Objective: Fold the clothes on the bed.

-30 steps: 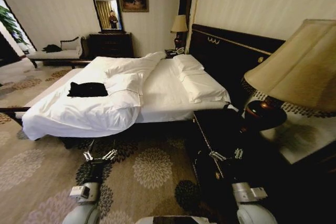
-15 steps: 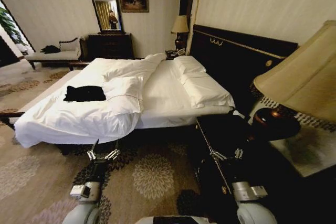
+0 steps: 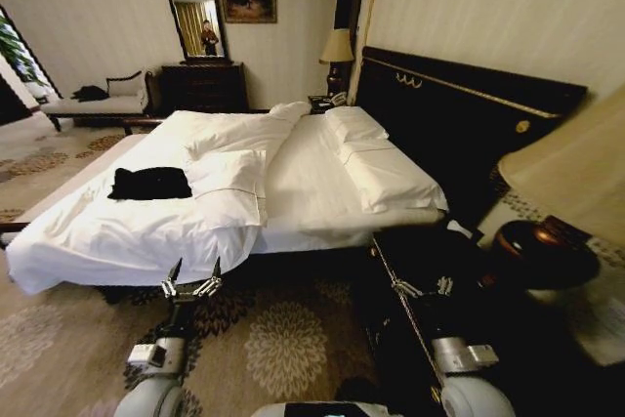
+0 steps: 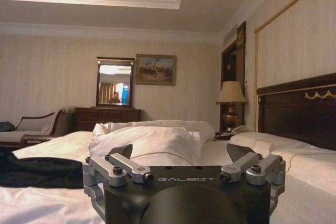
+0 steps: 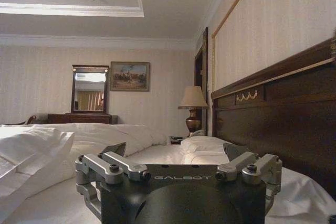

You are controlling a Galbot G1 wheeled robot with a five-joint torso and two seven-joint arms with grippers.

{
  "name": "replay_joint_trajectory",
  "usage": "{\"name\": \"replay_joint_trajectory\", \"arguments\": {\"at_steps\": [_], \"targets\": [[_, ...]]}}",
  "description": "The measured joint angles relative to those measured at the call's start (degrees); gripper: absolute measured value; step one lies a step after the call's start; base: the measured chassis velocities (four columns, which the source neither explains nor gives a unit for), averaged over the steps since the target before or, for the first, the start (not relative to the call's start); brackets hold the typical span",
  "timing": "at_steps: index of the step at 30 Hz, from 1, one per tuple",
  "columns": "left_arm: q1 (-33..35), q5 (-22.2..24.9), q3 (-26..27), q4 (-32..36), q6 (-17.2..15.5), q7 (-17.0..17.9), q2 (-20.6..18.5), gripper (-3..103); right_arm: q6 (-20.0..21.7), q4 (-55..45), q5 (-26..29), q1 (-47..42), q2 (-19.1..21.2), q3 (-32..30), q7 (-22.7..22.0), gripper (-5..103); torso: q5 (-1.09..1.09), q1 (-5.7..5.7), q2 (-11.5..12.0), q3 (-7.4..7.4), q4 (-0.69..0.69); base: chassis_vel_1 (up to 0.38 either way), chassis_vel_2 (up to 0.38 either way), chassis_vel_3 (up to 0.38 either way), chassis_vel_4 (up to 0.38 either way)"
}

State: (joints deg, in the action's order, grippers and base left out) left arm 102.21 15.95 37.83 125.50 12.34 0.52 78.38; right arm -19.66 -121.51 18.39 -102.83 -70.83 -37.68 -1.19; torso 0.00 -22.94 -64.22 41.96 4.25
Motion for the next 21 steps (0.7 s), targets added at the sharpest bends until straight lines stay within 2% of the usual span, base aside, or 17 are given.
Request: {"name": "replay_joint_trajectory", "arguments": {"at_steps": [21], "targets": [[-0.9,0.16,0.0,-1.35,0.1,0.01,0.15,100,-0.14,2.26,-0.14,1.81,-0.21,0.41,0.04,100,-0.01,-0.02,0.01,0.01,0.02,-0.231,0.22,0.226,-0.227]]}}
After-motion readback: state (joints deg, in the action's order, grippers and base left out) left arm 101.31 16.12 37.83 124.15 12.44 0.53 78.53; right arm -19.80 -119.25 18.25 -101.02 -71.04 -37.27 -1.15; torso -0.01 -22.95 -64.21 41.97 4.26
